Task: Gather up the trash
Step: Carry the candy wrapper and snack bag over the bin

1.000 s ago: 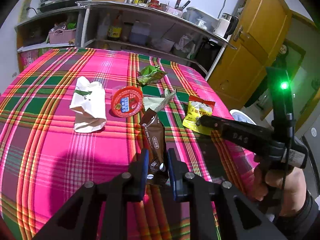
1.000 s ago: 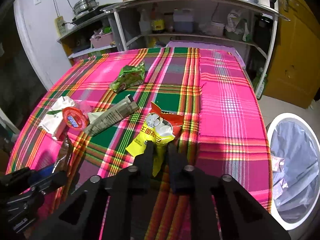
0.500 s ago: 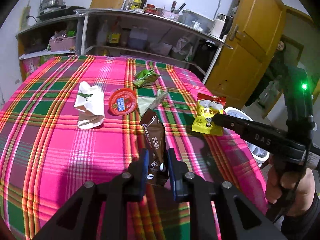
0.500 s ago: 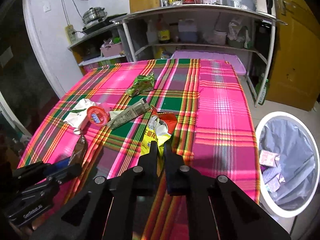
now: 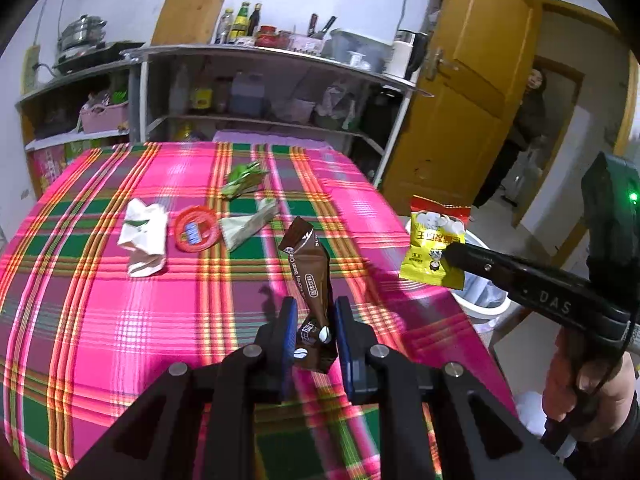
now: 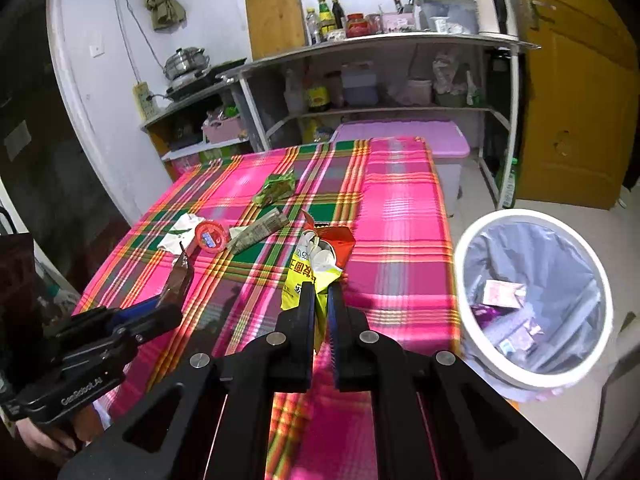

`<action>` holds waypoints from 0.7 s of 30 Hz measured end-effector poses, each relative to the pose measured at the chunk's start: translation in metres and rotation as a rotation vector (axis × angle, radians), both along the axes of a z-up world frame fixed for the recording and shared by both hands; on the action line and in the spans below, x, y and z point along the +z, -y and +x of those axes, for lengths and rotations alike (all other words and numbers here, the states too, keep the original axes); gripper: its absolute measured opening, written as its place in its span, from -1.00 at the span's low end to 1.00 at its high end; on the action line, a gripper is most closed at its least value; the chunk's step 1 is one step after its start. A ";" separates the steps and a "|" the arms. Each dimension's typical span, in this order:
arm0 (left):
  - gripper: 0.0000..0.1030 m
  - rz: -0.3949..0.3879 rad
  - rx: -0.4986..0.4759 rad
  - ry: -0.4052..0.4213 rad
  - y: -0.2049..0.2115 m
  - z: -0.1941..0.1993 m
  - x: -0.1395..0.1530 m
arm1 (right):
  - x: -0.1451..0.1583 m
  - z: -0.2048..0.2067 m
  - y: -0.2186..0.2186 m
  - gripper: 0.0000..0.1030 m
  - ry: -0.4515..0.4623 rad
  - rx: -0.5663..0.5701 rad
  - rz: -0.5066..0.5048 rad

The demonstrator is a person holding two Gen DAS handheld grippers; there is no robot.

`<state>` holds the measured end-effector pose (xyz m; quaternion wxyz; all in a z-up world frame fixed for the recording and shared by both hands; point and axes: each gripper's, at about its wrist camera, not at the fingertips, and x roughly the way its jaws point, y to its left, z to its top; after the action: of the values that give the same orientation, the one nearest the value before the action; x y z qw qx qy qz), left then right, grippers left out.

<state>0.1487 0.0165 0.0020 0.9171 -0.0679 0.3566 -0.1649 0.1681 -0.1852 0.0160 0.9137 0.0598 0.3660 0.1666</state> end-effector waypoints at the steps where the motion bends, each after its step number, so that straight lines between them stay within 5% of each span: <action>1: -0.63 0.001 -0.008 0.006 0.004 -0.002 0.003 | 0.002 -0.003 0.005 -0.87 0.003 -0.007 0.003; 21: -0.63 -0.002 -0.180 0.053 0.092 0.002 0.027 | 0.016 -0.040 0.096 -0.87 0.038 -0.167 0.041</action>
<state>0.1511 -0.0754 0.0292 0.9075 -0.0322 0.3367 -0.2489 0.1279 -0.2817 0.0318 0.9297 0.1055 0.3388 0.0986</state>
